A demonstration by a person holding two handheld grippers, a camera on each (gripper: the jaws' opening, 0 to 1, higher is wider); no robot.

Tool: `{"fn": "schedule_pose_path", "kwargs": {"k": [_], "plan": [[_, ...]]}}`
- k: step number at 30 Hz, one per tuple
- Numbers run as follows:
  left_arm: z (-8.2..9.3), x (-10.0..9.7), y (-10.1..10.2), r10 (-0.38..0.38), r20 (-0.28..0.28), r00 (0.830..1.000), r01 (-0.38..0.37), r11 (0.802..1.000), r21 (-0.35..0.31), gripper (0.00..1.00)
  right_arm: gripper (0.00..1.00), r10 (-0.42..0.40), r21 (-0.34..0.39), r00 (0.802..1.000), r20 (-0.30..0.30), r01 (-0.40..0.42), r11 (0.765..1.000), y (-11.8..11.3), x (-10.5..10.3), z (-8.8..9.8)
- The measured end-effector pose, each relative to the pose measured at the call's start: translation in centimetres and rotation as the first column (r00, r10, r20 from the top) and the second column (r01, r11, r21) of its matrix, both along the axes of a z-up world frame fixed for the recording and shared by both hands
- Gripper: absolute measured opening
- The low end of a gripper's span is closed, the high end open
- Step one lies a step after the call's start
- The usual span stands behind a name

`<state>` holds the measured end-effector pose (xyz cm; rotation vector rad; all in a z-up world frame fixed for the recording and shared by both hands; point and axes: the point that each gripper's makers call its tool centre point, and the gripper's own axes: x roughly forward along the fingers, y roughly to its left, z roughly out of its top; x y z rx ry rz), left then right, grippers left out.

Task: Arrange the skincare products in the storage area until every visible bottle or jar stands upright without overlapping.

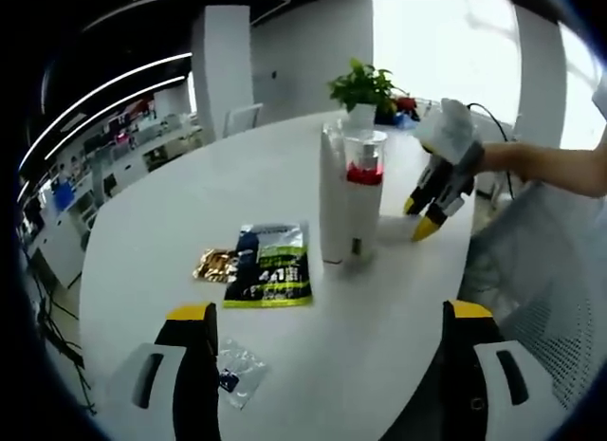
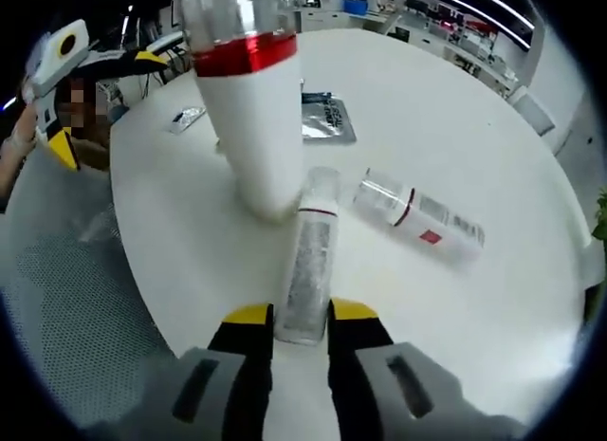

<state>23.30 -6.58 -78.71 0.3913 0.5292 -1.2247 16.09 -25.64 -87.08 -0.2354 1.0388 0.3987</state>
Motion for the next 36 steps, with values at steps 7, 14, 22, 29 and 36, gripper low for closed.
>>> {"fn": "schedule_pose_path", "kwargs": {"k": [7,14,22,29,36], "plan": [[-0.1,-0.2,-0.4,-0.023,0.003,1.000,0.023,1.000,0.008,0.95,0.20,-0.024,0.057,1.000,0.012,0.023,0.998,-0.3,-0.5,0.9],[-0.2,-0.7,-0.7,-0.036,0.000,0.999,0.036,0.999,0.018,0.92,0.19,-0.134,0.254,0.990,-0.039,0.139,0.957,0.4,-1.8,1.1],[-0.2,-1.7,-0.9,-0.055,-0.021,0.998,0.055,0.998,0.021,0.83,0.19,-0.224,0.453,0.974,-0.042,0.219,0.864,1.3,-2.4,2.5],[0.6,-2.9,-1.3,-0.060,-0.078,0.995,0.058,0.998,-0.024,0.69,0.19,-0.266,0.519,0.964,0.004,0.226,0.824,2.0,-2.8,4.4],[1.9,-4.1,-2.4,-0.081,-0.150,0.985,0.065,0.992,-0.113,0.60,0.19,-0.321,0.593,0.944,0.079,0.215,0.776,2.7,-3.1,7.2]]}}
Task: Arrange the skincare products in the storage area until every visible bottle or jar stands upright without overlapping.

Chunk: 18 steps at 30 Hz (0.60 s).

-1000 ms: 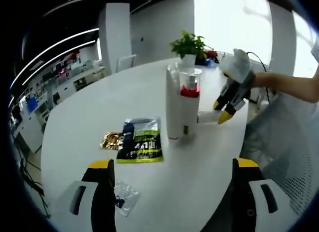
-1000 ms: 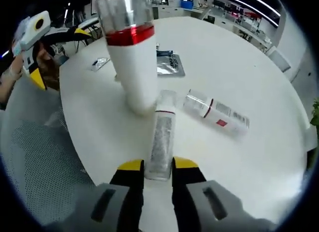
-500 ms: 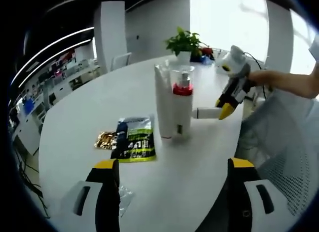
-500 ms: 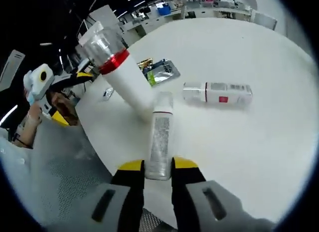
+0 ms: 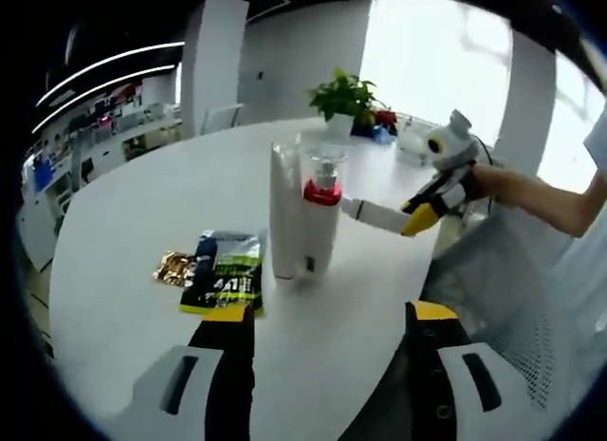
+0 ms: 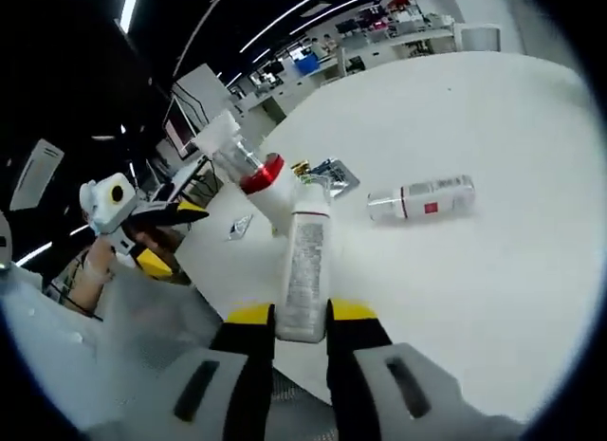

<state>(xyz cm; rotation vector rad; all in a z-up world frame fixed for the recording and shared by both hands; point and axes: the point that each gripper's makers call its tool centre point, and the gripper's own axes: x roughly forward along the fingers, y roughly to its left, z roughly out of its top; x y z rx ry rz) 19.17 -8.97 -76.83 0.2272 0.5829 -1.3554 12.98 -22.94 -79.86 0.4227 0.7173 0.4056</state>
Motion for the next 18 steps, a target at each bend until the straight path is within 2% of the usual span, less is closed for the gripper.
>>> {"fn": "schedule_pose_path", "kwargs": {"k": [2,3,7,10,13,18], "plan": [[0.6,-0.3,-0.2,0.011,-0.027,1.000,-0.012,0.999,-0.031,0.56,0.19,-0.014,-0.004,0.999,0.036,0.014,1.000,0.2,0.0,1.0],[0.8,-0.3,-0.3,0.016,-0.030,0.999,-0.017,0.999,-0.050,0.55,0.19,-0.026,-0.011,0.997,0.073,0.026,1.000,0.2,0.1,1.6],[1.6,-0.6,-0.6,0.039,-0.061,0.997,-0.045,0.994,-0.103,0.51,0.20,-0.037,-0.003,0.992,0.118,0.038,0.999,0.8,0.0,3.1],[2.1,-0.7,-0.9,0.059,-0.089,0.994,-0.071,0.988,-0.141,0.47,0.19,-0.053,0.001,0.988,0.145,0.054,0.999,0.9,0.0,3.7],[2.1,-1.2,-1.4,0.073,-0.151,0.986,-0.099,0.980,-0.170,0.45,0.19,-0.068,0.014,0.985,0.159,0.066,0.998,1.0,0.1,3.8],[2.3,-2.0,-2.3,0.061,-0.198,0.978,-0.100,0.976,-0.195,0.44,0.19,-0.075,0.041,0.982,0.176,0.069,0.997,1.3,-0.1,4.2]]}}
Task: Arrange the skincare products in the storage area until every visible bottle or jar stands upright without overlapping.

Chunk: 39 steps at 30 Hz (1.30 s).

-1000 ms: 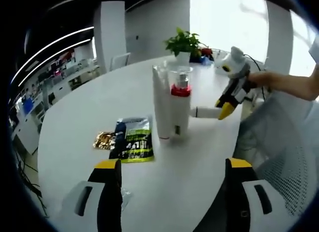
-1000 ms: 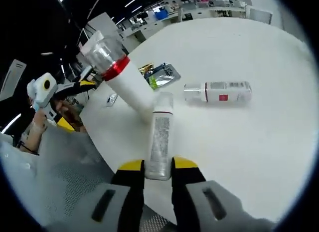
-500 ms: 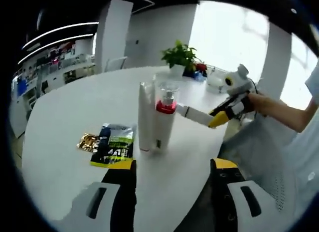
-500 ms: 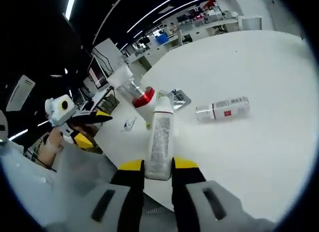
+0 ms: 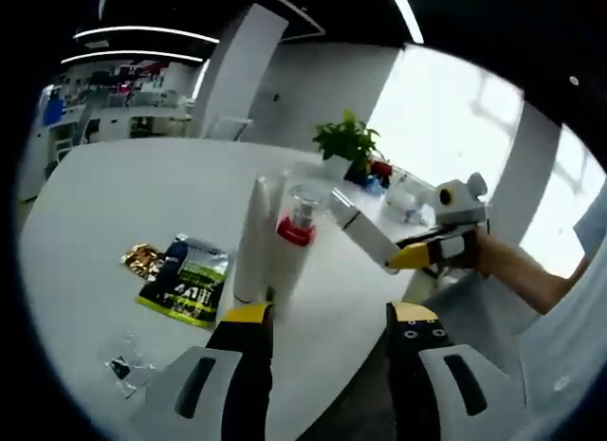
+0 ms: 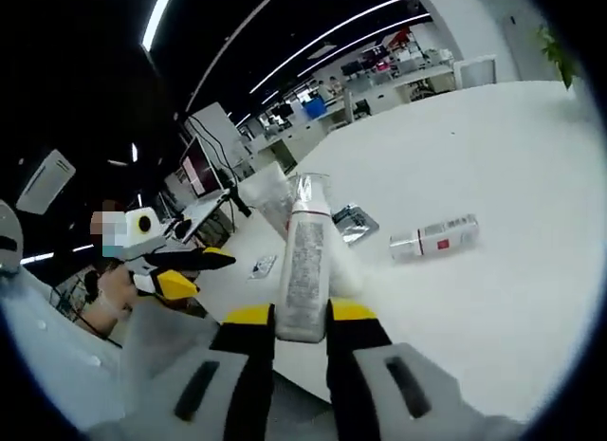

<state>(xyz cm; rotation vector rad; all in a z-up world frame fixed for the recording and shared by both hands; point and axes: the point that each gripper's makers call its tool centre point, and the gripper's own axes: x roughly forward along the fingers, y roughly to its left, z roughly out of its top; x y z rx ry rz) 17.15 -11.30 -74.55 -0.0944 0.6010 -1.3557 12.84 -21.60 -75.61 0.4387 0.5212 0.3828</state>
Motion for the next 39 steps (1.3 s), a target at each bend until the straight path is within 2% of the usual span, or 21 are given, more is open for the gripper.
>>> {"fn": "schedule_pose_path", "kwargs": {"k": [3,6,9,12,13,19,21,22,24,27,30,32,33,35,36,37,39], "plan": [[0.6,-0.5,-0.8,0.001,-0.034,0.999,-0.002,0.999,-0.032,0.45,0.19,-0.019,0.039,0.999,0.042,0.018,0.999,0.2,0.1,1.0],[1.5,-1.4,-1.8,-0.022,-0.081,0.996,0.015,0.996,-0.085,0.45,0.19,-0.007,0.041,0.997,0.073,0.004,0.999,1.1,0.2,1.8],[2.1,-1.9,-2.4,-0.031,-0.094,0.995,0.020,0.994,-0.110,0.44,0.19,0.010,0.020,0.994,0.111,-0.012,1.000,2.0,0.2,2.8],[2.8,-1.9,-2.8,-0.021,-0.109,0.994,0.005,0.990,-0.139,0.44,0.19,0.013,0.038,0.983,0.182,-0.020,0.999,2.7,0.3,4.4],[2.9,-1.9,-2.9,-0.020,-0.113,0.993,0.004,0.990,-0.143,0.44,0.19,0.020,0.040,0.984,0.177,-0.028,0.999,3.0,0.1,4.7],[5.5,-1.7,-3.4,-0.019,-0.158,0.987,-0.021,0.968,-0.248,0.45,0.19,0.088,-0.035,0.966,0.242,-0.082,0.996,4.9,0.3,6.3],[6.3,-1.4,-3.5,-0.007,-0.165,0.986,-0.038,0.961,-0.273,0.45,0.19,0.116,-0.101,0.961,0.249,-0.093,0.991,5.3,0.6,6.3],[6.5,-1.4,-3.5,-0.011,-0.167,0.986,-0.037,0.959,-0.279,0.45,0.19,0.143,-0.154,0.960,0.240,-0.108,0.982,5.6,0.8,6.1],[6.8,-1.3,-3.6,-0.002,-0.172,0.985,-0.048,0.957,-0.286,0.45,0.19,0.182,-0.206,0.953,0.243,-0.133,0.969,6.3,0.9,6.1],[7.1,-0.9,-3.7,0.017,-0.190,0.982,-0.076,0.948,-0.308,0.46,0.19,0.218,-0.234,0.945,0.243,-0.161,0.959,7.3,1.2,6.2],[6.8,-0.4,-3.5,0.022,-0.259,0.966,-0.108,0.940,-0.323,0.44,0.19,0.280,-0.334,0.935,0.219,-0.198,0.922,8.0,1.6,5.6],[6.4,0.4,-3.1,0.027,-0.278,0.960,-0.120,0.939,-0.323,0.41,0.19,0.314,-0.394,0.928,0.201,-0.216,0.893,8.5,1.9,5.2],[6.3,0.6,-2.9,0.035,-0.278,0.960,-0.128,0.937,-0.324,0.41,0.19,0.341,-0.416,0.918,0.203,-0.235,0.878,9.0,2.0,5.2],[5.9,1.3,-2.6,0.054,-0.289,0.956,-0.151,0.934,-0.323,0.41,0.19,0.337,-0.407,0.918,0.209,-0.231,0.884,9.4,2.3,5.2],[5.7,1.5,-2.6,0.060,-0.301,0.952,-0.160,0.934,-0.319,0.39,0.19,0.344,-0.419,0.916,0.205,-0.235,0.877,9.5,2.4,5.1],[5.6,1.7,-2.5,0.064,-0.313,0.948,-0.169,0.932,-0.322,0.37,0.19,0.362,-0.458,0.911,0.198,-0.240,0.856,9.6,2.6,4.8],[5.5,2.2,-2.4,0.074,-0.341,0.937,-0.194,0.923,-0.333,0.29,0.19,0.374,-0.468,0.909,0.184,-0.254,0.846,10.0,2.8,4.4]]}}
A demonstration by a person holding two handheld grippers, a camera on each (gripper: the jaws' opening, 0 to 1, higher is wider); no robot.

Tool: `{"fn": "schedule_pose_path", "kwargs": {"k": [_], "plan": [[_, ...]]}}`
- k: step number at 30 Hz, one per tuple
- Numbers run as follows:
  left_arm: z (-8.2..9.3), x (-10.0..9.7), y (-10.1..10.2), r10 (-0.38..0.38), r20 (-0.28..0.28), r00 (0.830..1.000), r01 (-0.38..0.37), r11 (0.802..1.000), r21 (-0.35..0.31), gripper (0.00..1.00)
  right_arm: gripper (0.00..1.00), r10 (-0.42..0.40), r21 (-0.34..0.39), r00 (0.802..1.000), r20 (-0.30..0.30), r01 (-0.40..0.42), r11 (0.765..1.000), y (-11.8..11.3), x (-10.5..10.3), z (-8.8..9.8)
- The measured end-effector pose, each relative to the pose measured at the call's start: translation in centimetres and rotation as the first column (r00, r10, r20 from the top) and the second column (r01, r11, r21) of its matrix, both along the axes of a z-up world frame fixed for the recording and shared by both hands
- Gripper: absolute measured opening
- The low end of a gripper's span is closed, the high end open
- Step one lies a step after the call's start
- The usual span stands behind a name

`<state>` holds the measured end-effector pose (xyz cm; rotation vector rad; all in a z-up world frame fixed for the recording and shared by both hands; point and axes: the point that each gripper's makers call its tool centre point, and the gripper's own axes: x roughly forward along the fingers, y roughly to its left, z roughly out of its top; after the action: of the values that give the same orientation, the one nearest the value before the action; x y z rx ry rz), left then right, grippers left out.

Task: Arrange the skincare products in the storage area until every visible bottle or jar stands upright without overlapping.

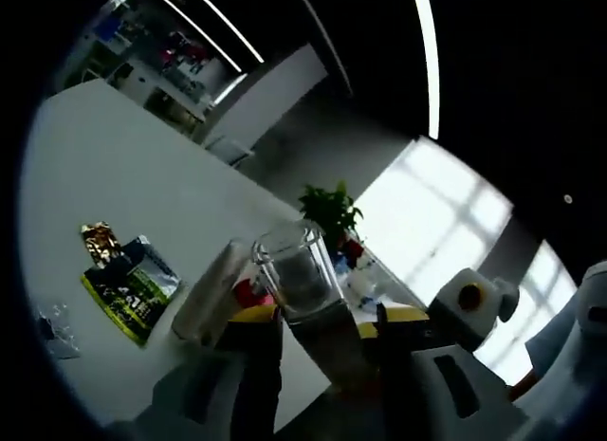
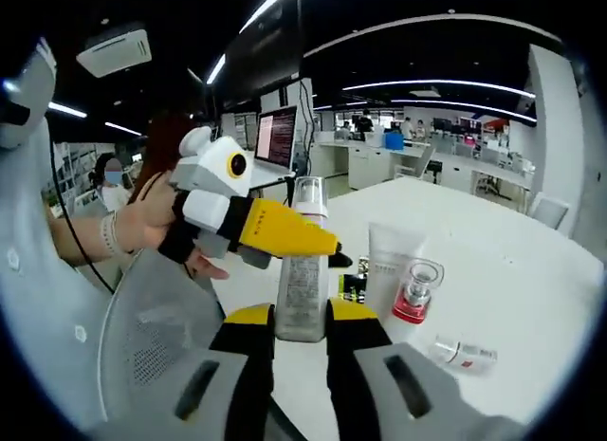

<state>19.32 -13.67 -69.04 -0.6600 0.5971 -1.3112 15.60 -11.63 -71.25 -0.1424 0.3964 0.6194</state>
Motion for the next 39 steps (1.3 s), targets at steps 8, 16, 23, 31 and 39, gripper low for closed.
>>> {"fn": "schedule_pose_path", "kwargs": {"k": [8,16,23,31,39], "plan": [[-0.5,1.6,0.7,0.014,-0.080,0.997,-0.015,1.000,-0.014,0.24,0.20,0.002,0.064,1.000,-0.026,-0.001,0.998,0.7,0.5,-0.6],[0.2,2.0,0.9,-0.001,-0.074,0.997,-0.002,1.000,-0.029,0.24,0.20,0.053,0.405,0.989,-0.136,0.007,0.914,1.6,0.8,-0.4],[1.1,0.9,0.5,-0.097,-0.049,0.994,0.095,0.995,-0.042,0.25,0.19,0.110,0.599,0.979,-0.172,0.015,0.801,1.2,-0.1,0.4],[2.7,-1.7,0.2,-0.245,-0.005,0.970,0.242,0.961,-0.135,0.22,0.20,0.283,0.805,0.940,-0.188,-0.018,0.593,1.8,-2.3,2.0],[1.1,-2.3,-0.3,-0.249,0.122,0.961,0.248,0.968,0.020,0.18,0.23,0.163,0.580,0.967,-0.197,-0.019,0.814,1.9,-1.5,-1.2]]}}
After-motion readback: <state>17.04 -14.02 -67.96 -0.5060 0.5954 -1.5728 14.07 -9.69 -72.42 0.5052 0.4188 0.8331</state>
